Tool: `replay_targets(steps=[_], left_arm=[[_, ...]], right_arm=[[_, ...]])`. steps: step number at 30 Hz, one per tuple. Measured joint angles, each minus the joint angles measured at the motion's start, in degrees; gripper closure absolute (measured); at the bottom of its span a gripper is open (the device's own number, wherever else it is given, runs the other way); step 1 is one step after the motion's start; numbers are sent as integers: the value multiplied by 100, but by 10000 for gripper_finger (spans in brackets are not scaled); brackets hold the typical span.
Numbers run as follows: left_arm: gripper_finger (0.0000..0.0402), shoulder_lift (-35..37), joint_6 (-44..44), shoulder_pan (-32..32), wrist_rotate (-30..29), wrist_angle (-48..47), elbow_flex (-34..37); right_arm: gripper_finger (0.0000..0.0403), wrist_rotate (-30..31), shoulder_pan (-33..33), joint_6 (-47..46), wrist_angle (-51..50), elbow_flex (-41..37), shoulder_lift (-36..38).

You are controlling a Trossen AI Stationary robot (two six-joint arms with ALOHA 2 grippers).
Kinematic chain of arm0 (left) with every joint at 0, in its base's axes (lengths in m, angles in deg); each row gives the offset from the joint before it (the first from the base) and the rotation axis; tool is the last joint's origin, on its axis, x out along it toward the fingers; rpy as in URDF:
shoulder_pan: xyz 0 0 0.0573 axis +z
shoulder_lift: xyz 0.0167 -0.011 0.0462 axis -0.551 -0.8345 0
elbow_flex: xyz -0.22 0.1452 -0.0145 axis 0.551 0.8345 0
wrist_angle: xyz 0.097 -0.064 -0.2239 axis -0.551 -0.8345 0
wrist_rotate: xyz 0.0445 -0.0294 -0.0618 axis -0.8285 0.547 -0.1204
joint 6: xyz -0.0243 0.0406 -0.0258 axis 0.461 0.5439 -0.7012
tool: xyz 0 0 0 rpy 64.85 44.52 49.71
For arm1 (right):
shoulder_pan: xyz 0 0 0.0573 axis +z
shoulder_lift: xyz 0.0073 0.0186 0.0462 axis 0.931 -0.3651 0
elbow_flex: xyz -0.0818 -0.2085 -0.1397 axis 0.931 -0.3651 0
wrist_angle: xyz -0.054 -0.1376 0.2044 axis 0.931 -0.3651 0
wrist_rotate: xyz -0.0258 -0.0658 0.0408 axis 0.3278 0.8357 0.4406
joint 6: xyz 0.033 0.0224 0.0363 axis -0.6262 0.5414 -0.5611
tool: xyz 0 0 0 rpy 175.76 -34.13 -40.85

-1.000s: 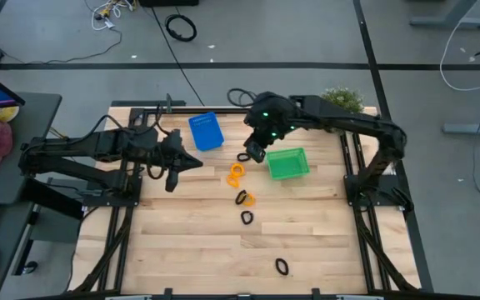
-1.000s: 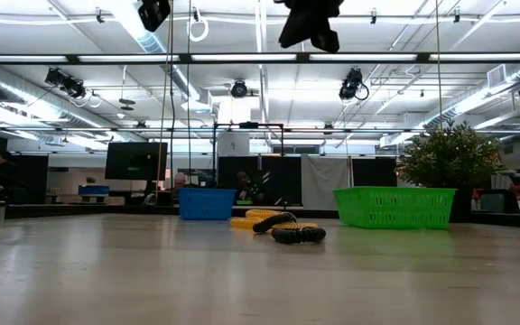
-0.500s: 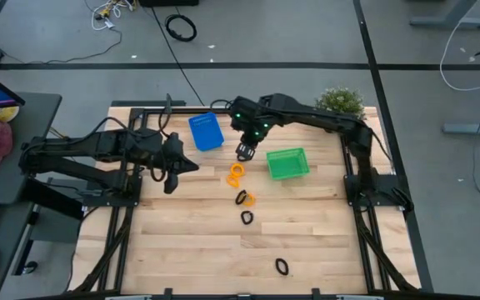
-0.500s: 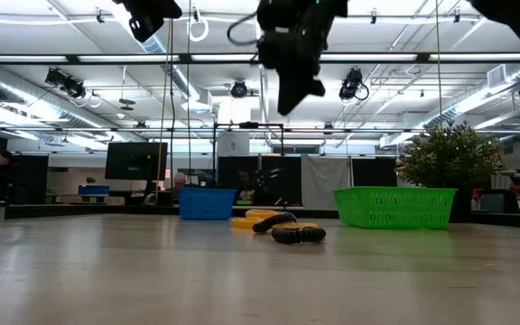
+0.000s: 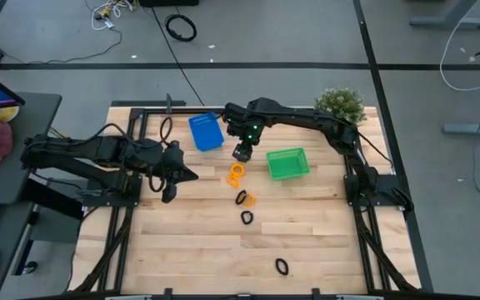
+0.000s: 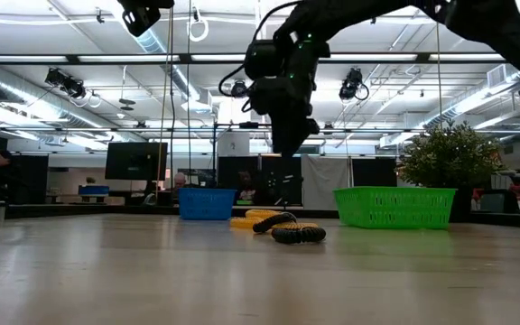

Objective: Sort spring keychains
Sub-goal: Put the black spring keychain into the green bin

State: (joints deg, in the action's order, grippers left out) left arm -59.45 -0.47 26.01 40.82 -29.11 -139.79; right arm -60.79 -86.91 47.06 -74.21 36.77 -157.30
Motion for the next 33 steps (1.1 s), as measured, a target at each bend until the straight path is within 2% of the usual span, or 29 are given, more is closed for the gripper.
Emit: replay_targets(steps=[7,13,16,21,33], left_arm=[[397,0,-41,-140,-2,-1,0],[397,0,-154,-303,-69,-113,0],[397,0,-156,-389,-227,-246,0],[397,0,-157,-448,-409,-315,2],[397,0,-155,-446,-408,-317,4]], right_arm=[[152,-8,34,1383,337,-141,-116],[153,-20,80,2327,667,-605,-109],[156,22,142,2525,984,-973,-111],[158,437,271,2686,1563,-1473,-116],[158,425,231,2677,2074,-1952,-116]])
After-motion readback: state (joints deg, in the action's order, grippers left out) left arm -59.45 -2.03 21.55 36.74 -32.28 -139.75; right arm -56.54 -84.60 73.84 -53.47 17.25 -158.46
